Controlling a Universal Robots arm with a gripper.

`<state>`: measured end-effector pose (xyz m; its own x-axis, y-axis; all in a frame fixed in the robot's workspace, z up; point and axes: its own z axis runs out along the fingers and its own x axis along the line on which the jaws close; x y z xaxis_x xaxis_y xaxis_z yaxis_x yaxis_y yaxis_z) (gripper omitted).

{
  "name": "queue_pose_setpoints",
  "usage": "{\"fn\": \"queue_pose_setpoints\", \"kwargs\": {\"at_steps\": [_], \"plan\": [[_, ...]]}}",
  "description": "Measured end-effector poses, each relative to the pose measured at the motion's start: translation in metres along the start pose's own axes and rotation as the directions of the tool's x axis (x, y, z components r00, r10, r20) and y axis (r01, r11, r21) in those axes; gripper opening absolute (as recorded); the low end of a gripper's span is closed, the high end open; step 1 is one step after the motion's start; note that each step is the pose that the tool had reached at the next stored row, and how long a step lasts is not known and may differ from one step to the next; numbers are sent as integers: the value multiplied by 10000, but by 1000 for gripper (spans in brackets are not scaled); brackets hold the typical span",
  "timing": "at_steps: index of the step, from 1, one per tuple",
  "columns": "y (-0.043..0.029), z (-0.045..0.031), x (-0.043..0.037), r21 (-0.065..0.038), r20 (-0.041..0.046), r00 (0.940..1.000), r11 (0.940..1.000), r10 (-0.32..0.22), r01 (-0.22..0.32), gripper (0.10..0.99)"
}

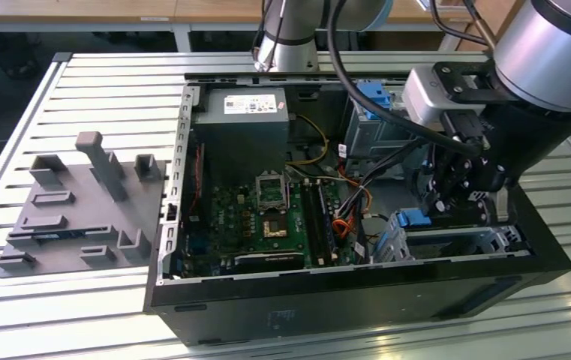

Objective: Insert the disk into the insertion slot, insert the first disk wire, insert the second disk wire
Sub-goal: 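Insert the disk into the insertion slot, then insert the first disk wire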

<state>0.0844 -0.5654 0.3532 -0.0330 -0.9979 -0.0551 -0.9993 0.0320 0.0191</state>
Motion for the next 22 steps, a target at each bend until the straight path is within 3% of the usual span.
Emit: {"fn": "queue_pose_setpoints", "kwargs": {"at_steps": [16, 22], "plan": [[-8, 32, 0, 0, -11, 10000, 10000, 1, -1, 106], [-76, 34, -2, 0, -12, 10000, 10000, 0, 0, 106]]}}
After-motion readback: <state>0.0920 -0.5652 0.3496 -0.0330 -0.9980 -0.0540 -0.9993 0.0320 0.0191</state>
